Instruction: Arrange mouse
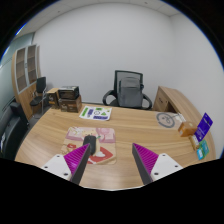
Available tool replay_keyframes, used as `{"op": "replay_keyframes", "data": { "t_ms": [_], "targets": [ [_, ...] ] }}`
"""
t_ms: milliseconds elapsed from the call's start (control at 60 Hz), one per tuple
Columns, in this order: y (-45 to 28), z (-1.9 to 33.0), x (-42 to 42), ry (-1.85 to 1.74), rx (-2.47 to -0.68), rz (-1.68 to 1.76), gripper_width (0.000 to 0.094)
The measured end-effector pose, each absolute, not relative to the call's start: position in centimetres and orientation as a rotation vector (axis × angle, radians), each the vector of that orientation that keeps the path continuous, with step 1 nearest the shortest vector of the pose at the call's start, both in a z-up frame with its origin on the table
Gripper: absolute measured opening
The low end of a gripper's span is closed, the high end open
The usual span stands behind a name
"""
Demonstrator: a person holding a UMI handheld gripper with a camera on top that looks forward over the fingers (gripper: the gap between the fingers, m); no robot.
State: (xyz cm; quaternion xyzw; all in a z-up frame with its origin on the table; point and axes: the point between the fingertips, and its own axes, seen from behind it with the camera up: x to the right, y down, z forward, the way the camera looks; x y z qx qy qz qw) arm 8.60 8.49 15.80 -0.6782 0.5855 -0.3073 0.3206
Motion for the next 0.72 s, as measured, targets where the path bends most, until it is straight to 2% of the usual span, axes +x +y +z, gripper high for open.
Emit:
{"op": "replay_keyframes", "data": {
  "t_ms": [100, 233, 483, 717],
  "targets": [
    [3.7, 18.7, 3.5, 1.574, -1.762, -0.842, 0.0864],
    [-2.4, 20.8, -3.6, 1.662, -1.706, -0.874, 0.0865],
    [-11.0, 22.7, -13.6, 1.737, -1.642, -0.969, 0.0868],
    [-12.9, 22.8, -18.2, 1.736, -1.641, -0.969, 0.0867]
  ]
}}
